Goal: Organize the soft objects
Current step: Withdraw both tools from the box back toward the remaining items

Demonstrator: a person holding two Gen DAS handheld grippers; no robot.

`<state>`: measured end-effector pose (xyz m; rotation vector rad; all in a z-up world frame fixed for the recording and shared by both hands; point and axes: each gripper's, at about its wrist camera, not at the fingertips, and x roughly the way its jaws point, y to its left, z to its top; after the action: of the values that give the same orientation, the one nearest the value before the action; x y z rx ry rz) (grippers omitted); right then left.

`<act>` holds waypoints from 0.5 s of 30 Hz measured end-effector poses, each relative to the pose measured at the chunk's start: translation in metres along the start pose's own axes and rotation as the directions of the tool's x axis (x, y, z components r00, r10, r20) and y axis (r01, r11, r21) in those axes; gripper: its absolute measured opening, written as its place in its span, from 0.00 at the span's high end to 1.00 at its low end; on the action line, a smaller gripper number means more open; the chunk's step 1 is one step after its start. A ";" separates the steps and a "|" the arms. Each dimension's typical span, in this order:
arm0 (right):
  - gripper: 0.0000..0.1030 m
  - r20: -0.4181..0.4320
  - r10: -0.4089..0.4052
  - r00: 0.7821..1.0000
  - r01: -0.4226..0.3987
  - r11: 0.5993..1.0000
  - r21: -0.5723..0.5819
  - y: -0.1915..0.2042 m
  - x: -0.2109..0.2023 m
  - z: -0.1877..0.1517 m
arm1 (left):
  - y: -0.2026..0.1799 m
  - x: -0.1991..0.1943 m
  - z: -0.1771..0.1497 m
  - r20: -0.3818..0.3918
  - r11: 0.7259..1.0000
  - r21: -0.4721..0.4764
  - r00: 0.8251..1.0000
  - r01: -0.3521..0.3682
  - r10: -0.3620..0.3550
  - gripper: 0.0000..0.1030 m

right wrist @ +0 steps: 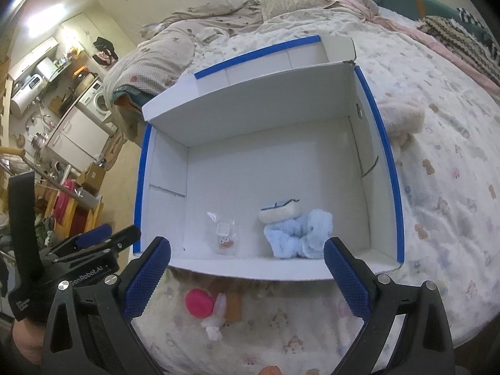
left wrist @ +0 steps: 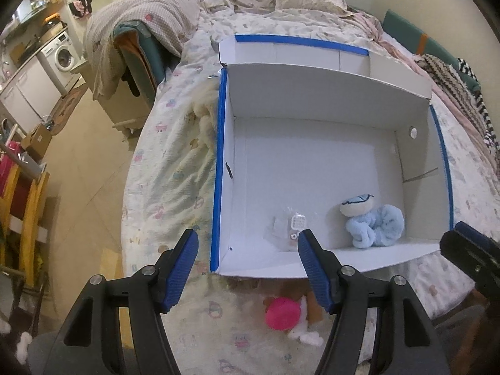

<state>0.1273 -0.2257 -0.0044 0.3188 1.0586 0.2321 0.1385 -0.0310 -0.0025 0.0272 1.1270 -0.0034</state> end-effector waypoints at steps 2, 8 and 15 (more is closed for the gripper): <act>0.00 0.004 -0.005 1.000 0.005 1.000 -0.004 0.001 0.000 -0.005 | 0.002 -0.004 -0.005 0.012 1.000 0.003 1.000 0.007 -0.007 0.39; 0.00 0.004 -0.002 1.000 0.002 1.000 -0.006 0.005 0.001 -0.024 | 0.015 -0.008 -0.025 0.012 0.999 -0.009 0.999 0.052 -0.052 0.38; 0.00 0.031 -0.025 0.999 0.025 1.000 -0.012 0.006 0.007 -0.044 | 0.029 -0.002 -0.047 0.022 0.998 -0.027 0.999 0.049 -0.048 0.38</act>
<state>0.0916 -0.2115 -0.0272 0.2972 1.0302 0.2108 0.0957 -0.0013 -0.0204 -0.0248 1.1064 -0.0315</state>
